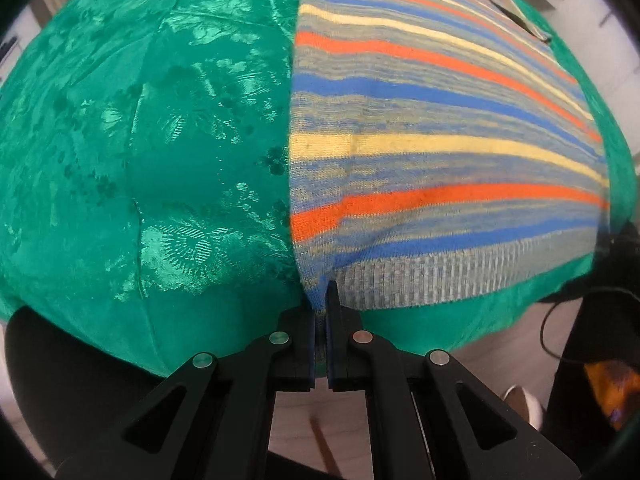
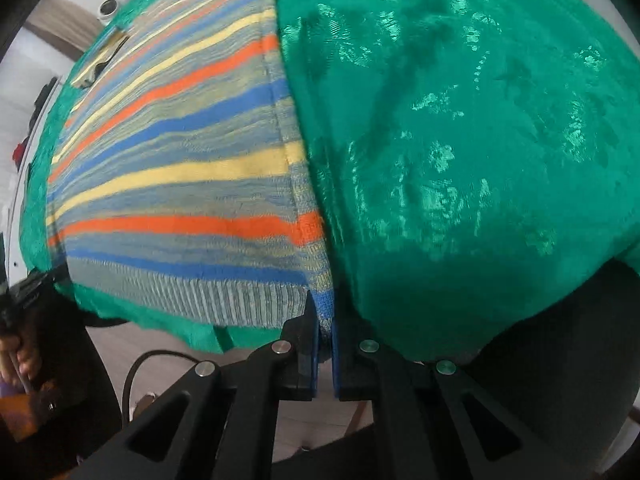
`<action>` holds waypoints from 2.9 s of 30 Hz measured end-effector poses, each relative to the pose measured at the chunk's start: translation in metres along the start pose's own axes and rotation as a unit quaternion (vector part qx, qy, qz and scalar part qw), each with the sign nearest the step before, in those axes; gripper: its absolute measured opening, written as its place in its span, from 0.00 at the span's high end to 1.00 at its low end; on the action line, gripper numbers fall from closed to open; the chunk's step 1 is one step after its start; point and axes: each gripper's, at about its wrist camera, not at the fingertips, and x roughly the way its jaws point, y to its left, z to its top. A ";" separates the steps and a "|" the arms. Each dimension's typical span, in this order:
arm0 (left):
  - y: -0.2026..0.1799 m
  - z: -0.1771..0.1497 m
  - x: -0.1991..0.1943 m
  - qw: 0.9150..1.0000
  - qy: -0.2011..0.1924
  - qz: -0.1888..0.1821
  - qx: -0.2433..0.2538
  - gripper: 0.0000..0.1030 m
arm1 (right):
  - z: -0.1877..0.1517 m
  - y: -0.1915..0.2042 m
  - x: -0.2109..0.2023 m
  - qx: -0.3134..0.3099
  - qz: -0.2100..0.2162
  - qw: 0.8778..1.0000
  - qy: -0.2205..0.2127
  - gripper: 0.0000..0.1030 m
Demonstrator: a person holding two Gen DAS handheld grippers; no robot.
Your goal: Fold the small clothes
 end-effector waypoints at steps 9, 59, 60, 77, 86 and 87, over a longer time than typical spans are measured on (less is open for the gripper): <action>0.013 -0.022 -0.046 0.998 -0.050 0.026 -0.014 0.65 | -0.001 -0.011 -0.043 0.007 0.004 1.000 0.009 0.61; 0.017 0.037 -0.087 0.984 -0.119 0.115 -0.064 0.47 | 0.203 -0.185 -0.120 0.133 -0.079 0.951 -0.268 0.82; 0.012 0.048 -0.088 0.984 -0.127 0.112 -0.052 0.46 | 0.205 -0.177 -0.120 0.119 -0.055 0.953 -0.271 0.78; -0.065 0.223 0.017 0.958 -0.115 0.130 0.228 0.57 | 0.101 -0.126 -0.109 0.076 -0.044 0.955 -0.282 0.63; 0.094 0.246 -0.052 0.972 -0.194 0.066 -0.117 0.98 | 0.043 -0.099 -0.109 0.083 -0.046 0.946 -0.310 0.63; 0.127 0.240 -0.056 0.961 -0.194 0.084 -0.178 0.98 | 0.043 -0.100 -0.108 0.088 -0.041 0.945 -0.312 0.63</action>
